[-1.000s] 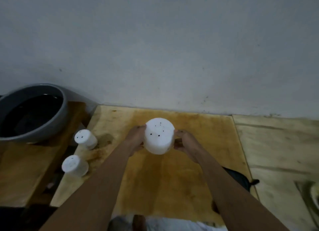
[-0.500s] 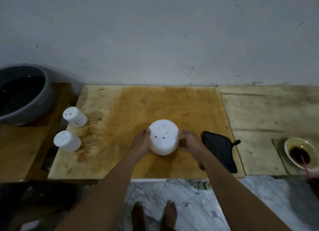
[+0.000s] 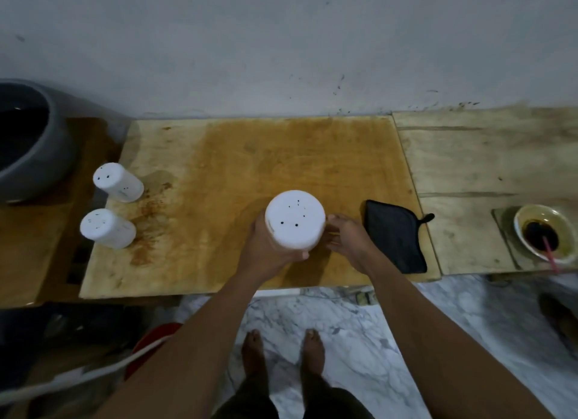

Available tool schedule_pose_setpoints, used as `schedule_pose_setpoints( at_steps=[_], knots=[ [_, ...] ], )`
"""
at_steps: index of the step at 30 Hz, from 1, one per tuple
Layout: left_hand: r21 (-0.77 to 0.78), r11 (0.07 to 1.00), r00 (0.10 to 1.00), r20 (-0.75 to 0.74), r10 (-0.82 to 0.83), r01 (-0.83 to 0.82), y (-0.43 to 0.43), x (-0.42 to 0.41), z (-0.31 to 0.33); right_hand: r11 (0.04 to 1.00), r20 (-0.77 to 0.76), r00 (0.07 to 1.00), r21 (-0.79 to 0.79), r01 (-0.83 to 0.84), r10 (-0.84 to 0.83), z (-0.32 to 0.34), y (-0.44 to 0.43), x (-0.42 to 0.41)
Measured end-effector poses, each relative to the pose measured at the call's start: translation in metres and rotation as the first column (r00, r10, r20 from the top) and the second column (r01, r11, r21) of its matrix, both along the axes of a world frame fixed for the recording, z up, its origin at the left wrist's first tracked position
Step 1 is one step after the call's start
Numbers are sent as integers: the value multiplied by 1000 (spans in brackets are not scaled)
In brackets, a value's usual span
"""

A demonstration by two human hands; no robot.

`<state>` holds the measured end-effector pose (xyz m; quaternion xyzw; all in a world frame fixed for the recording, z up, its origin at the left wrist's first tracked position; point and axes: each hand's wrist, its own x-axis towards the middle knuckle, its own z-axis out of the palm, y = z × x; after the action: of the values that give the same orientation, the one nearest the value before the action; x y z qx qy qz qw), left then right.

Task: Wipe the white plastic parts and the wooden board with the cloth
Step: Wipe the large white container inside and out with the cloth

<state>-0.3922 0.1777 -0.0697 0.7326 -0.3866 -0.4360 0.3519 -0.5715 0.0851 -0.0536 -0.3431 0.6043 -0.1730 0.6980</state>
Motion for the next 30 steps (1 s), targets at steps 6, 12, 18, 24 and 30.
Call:
schedule_pose_setpoints(
  at_steps=[6, 12, 18, 24, 30],
  knots=[
    [-91, 991, 994, 17, 105, -103, 0, -19, -4, 951, -255, 955, -228, -208, 148, 8, -12, -24],
    [-127, 983, 990, 33, 134, -129, 2, -25, -6, 728, -874, 472, -252, -638, 112, 1, -33, -74],
    [-130, 975, 977, 94, 191, -178, 3, -26, -5, 717, -871, 341, 19, -697, 354, -5, -49, -107],
    [-181, 967, 972, 112, 204, -182, 7, -24, 7, 718, -907, 263, 59, -693, 329, -7, -56, -120],
    [-240, 942, 961, 82, 263, -237, 7, -27, 26, 661, -884, 367, -93, -745, 289, 5, -51, -124]
  ],
)
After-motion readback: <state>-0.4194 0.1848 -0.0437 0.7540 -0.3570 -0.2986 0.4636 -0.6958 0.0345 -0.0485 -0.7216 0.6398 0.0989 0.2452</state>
